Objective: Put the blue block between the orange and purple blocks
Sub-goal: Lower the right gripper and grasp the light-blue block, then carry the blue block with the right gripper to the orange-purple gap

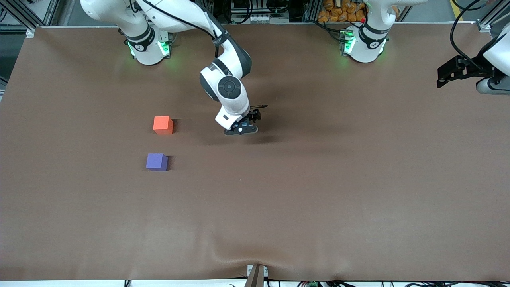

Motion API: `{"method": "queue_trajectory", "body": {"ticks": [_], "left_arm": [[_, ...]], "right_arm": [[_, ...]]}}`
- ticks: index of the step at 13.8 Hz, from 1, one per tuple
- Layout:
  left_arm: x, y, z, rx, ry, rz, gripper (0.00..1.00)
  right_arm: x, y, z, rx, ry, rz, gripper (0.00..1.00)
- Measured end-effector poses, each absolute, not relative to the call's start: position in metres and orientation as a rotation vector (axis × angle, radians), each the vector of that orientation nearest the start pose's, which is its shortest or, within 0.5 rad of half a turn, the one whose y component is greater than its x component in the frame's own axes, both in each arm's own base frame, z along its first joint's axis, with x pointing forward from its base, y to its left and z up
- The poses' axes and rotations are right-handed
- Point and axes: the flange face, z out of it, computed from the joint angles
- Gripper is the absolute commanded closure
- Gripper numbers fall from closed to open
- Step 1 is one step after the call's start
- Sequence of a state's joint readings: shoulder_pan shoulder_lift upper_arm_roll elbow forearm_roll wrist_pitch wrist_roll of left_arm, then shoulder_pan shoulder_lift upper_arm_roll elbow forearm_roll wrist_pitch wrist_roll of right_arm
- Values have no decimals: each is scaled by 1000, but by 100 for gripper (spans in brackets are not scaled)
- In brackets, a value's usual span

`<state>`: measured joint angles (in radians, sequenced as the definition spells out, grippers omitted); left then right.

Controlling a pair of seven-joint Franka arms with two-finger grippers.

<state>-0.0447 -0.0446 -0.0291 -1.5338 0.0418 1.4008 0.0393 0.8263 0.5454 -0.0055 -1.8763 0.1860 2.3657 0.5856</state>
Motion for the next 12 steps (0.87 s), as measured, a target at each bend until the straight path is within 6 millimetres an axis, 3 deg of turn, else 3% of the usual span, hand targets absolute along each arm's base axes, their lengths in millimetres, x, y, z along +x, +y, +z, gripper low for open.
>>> {"method": "queue_trajectory", "body": {"ticks": [2,6,9,12], "left_arm": [[521,-35,651,-3090,168,139,0],[521,-35,651,-3090,171,141,0],[522,-35,650,-3090,170,144,0],[523,-36,647,-3089,171,154,0]], "right_arm": [[431,462,215,-3075,-144,182,97],[463,443,232,-3069,-59,154,100],[508,388,288,-3074,49,213,100],[546,300,358,-3079,101,233,100]]}}
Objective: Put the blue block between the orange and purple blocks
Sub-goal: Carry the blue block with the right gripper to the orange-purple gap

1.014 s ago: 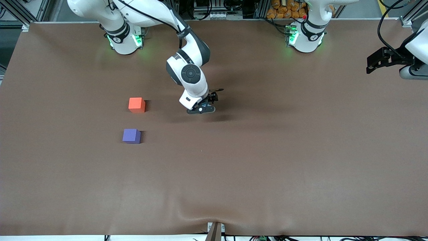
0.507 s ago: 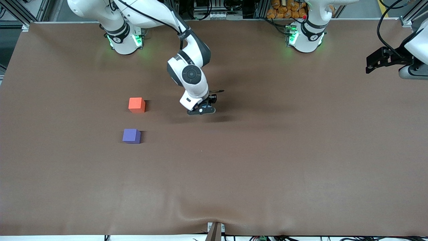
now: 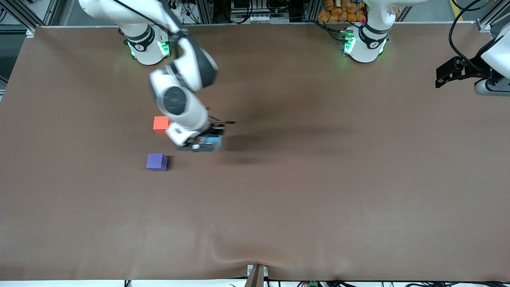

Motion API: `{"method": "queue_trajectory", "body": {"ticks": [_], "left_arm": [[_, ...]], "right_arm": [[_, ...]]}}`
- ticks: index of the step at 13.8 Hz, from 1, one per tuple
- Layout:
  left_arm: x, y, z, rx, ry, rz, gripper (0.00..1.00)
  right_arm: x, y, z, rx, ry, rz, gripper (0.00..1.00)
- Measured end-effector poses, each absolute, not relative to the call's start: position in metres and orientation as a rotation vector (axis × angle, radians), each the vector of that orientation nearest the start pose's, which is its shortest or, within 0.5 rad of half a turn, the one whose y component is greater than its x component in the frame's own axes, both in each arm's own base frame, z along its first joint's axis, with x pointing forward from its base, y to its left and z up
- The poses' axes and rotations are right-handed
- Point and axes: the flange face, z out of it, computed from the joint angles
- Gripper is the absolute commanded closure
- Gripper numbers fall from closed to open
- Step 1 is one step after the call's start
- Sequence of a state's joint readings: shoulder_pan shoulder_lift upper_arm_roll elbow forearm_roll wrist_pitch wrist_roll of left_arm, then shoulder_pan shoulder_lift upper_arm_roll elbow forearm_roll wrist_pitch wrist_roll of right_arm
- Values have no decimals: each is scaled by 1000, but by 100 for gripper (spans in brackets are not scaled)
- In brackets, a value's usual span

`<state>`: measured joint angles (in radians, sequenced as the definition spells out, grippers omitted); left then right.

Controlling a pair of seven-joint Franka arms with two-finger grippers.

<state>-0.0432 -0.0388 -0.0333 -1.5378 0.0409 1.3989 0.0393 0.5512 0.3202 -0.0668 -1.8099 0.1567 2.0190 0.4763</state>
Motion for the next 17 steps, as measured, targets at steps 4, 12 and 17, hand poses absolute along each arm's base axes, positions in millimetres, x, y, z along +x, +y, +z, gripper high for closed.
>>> {"method": "queue_trajectory", "body": {"ticks": [4,12,17], "left_arm": [[526,-39,640,-3087,182,172,0],[526,-39,640,-3087,182,174,0],[526,-40,640,-3087,184,175,0]], "right_arm": [[565,205,381,-3066,255,298,100],[553,109,321,-3051,171,329,100],[533,102,289,-3055,159,303,100]]}}
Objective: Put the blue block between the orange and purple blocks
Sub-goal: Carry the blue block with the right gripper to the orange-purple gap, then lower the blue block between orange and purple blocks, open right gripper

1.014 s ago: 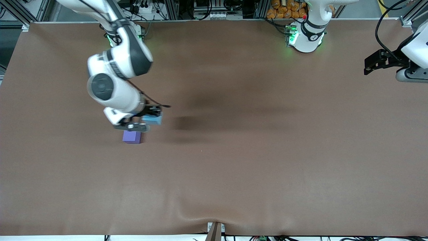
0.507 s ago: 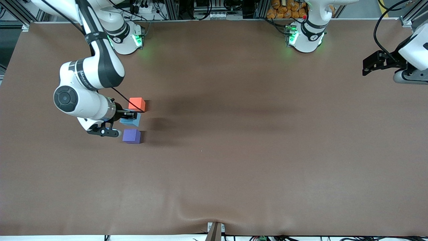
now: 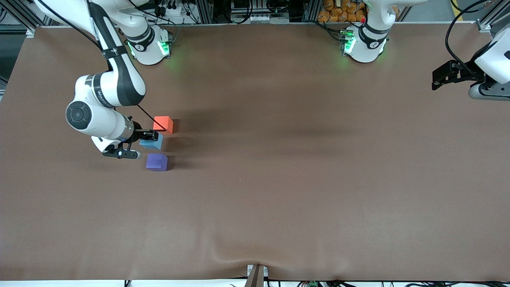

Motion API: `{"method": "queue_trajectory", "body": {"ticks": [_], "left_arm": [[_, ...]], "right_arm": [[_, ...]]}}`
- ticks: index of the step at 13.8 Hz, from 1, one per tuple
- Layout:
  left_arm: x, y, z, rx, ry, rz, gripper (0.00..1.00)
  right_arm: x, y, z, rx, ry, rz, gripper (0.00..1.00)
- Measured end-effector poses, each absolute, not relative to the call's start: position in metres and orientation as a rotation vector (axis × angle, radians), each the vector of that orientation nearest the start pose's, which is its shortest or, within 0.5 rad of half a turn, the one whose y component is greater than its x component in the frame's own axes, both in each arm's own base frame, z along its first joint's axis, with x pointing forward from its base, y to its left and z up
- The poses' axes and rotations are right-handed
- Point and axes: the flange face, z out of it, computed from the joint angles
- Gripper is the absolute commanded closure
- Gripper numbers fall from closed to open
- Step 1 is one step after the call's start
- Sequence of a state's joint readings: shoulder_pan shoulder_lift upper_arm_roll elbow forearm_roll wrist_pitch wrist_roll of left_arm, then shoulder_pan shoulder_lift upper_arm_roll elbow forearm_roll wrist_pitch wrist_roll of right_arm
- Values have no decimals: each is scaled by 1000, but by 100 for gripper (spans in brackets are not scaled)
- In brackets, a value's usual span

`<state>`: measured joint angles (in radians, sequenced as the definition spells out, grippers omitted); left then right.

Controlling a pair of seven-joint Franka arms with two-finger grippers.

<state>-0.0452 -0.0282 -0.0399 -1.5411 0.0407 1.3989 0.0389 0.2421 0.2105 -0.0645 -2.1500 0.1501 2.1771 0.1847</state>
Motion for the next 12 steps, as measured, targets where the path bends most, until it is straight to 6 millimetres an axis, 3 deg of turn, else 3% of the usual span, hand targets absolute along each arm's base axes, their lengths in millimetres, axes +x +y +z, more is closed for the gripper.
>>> {"method": "queue_trajectory", "body": {"ticks": [12], "left_arm": [[527,-44,635,-3086,194,188,0]], "right_arm": [[514,107,256,-3066,79,225,100]]}}
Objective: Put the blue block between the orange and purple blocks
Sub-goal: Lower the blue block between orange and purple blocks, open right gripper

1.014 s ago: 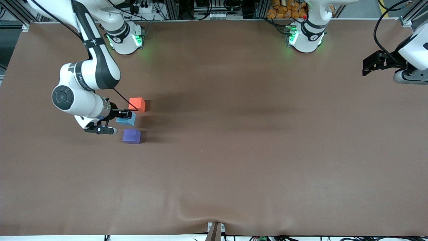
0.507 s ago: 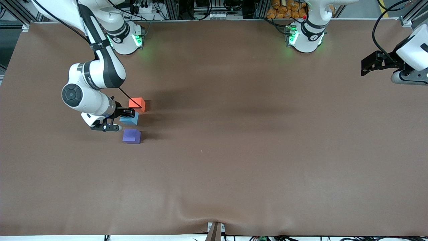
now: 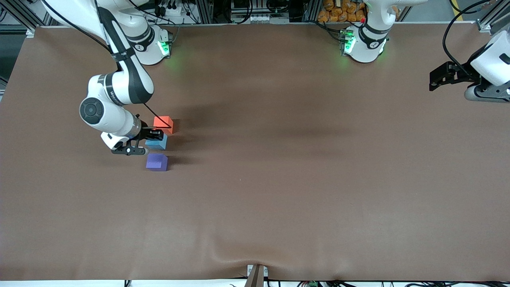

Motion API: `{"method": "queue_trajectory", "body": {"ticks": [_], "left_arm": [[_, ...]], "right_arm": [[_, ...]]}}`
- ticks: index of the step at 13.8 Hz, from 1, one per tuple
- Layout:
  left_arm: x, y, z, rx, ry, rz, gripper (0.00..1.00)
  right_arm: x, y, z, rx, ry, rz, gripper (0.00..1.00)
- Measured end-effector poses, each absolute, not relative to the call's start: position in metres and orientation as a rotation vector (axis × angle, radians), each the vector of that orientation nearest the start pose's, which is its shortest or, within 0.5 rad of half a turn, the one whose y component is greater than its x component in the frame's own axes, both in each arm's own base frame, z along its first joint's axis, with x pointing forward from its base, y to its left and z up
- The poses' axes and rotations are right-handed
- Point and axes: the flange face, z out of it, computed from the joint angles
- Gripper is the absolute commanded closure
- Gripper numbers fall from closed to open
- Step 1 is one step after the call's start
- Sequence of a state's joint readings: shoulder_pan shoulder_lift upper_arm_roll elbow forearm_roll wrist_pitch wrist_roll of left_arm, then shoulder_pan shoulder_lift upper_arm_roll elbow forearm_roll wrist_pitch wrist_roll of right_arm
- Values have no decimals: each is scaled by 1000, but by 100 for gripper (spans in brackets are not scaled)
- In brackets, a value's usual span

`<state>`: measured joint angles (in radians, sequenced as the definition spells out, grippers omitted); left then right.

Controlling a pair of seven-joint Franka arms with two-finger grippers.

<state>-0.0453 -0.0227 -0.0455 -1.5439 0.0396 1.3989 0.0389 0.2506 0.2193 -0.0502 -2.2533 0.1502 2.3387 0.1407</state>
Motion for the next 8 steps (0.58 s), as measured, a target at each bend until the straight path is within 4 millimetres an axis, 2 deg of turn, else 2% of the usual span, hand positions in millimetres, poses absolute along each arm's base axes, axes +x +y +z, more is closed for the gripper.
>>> {"method": "queue_trajectory", "body": {"ticks": [8], "left_arm": [[527,-44,635,-3086,194,190,0]], "right_arm": [[509,107,234,-3074,48,223,100]]}}
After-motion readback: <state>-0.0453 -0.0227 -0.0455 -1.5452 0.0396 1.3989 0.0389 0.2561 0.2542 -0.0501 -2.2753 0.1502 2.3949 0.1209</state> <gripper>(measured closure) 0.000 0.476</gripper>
